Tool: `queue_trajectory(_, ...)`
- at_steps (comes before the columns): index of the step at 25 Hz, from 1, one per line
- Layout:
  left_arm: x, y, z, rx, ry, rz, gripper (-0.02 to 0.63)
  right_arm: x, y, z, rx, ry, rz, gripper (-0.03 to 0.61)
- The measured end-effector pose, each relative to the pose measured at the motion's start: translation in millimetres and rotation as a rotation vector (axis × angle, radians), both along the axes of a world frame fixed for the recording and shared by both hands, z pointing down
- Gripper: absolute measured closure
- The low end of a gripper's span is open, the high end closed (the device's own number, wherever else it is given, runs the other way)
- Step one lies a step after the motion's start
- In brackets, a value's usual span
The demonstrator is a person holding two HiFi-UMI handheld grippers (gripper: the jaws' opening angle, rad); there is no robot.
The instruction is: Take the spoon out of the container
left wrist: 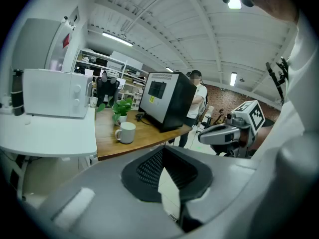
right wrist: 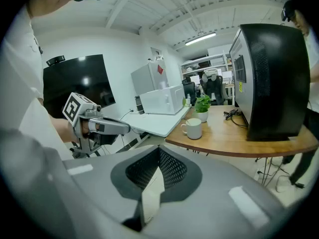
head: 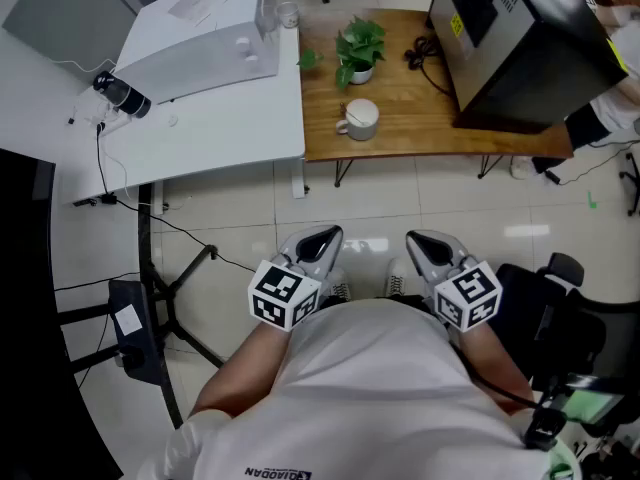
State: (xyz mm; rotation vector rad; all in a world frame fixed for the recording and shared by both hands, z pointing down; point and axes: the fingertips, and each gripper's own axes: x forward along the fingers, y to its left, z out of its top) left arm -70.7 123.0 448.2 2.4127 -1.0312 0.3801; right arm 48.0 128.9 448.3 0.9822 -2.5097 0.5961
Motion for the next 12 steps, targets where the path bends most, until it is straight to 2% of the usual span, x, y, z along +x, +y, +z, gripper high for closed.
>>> queue_trajectory(8, -25.9, -12.3, 4.6, 0.003, 0.006, 0.039, 0.609, -35.2, -6.4, -0.4, 0.018, 0.004, 0.014, 0.571)
queue_trajectory(12, -31.8, -24.9, 8.8, -0.007, 0.011, 0.039, 0.609, -34.6, -15.1, 1.7, 0.009, 0.013, 0.028, 0.571)
